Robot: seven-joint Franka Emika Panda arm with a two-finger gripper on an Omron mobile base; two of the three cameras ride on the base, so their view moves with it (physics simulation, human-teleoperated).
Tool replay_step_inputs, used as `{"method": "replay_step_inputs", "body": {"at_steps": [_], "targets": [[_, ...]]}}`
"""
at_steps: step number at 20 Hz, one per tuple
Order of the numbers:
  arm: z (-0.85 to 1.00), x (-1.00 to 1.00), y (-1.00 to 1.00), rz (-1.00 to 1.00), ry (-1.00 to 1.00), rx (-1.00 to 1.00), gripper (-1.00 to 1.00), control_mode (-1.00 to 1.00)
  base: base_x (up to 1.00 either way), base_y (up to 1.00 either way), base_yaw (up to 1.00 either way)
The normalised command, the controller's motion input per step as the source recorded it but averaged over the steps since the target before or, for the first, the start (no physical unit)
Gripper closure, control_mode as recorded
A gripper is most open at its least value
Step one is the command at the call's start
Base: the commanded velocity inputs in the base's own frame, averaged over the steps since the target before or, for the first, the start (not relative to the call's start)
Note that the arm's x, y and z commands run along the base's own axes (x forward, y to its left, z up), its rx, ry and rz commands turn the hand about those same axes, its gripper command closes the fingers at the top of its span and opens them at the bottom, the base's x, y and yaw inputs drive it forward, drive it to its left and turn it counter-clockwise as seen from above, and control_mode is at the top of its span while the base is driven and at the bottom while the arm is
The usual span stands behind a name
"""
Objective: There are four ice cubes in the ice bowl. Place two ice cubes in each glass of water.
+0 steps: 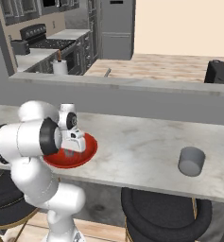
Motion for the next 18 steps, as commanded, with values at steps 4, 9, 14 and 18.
{"method": "replay_step_inputs", "body": {"at_steps": [4,9,14,18], "targets": [[0.73,-0.81,-0.04,-0.23,-0.33,0.14,1.00,-1.00,0.00,0.00,0.00],[0.94,-0.91,0.00,-0.26,-0.40,0.10,1.00,-1.00,0.00,0.00,0.00],[0.86,-0.62,-0.24,-0.24,-0.21,0.02,1.00,-1.00,0.00,0.00,0.00],[0.72,-0.43,-0.62,-0.26,-0.03,0.00,1.00,-1.00,0.00,0.00,0.00]]}}
